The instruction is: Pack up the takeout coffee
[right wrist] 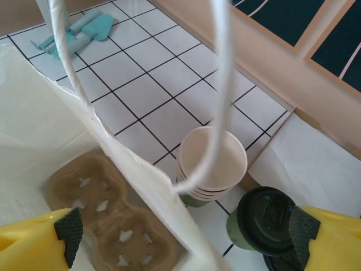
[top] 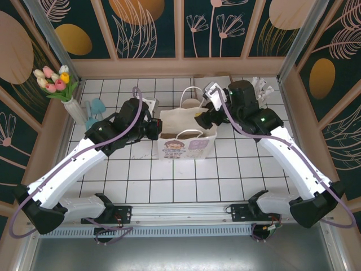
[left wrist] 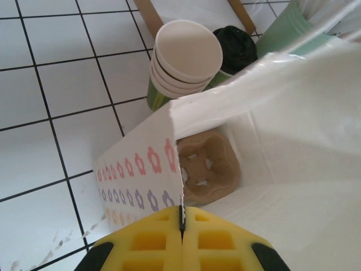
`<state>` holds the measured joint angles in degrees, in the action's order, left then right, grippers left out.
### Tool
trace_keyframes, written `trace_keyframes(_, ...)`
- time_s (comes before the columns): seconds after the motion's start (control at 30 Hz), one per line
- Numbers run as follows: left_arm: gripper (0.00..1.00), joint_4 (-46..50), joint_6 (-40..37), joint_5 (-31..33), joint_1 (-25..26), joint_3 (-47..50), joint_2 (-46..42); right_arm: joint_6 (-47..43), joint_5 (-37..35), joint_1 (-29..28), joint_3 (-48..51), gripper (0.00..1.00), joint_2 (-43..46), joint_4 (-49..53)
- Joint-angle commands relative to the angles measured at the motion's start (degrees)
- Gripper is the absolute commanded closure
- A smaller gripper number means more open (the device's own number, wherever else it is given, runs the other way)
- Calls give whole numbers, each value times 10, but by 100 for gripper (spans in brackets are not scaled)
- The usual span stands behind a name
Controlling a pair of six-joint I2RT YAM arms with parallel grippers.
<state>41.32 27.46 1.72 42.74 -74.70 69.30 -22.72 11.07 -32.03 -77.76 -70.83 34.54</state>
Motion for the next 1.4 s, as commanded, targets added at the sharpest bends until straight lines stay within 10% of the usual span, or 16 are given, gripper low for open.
trace_keyframes(0.0, 100, 9, -31, -9, -1, -26, 9, -32, 58, 4, -18, 5, -29, 29)
trace_keyframes(0.37, 100, 4, -52, -27, -2, -25, 9, -80, 3, 4, -34, 17, -92, 21)
trace_keyframes(1.0, 100, 54, -123, -50, -34, -106, 9, -44, -7, -85, -128, 100, -108, 136)
trace_keyframes(1.37, 95, 36, -96, -81, -92, -96, 88, 76, -39, -88, -100, 100, -154, 191)
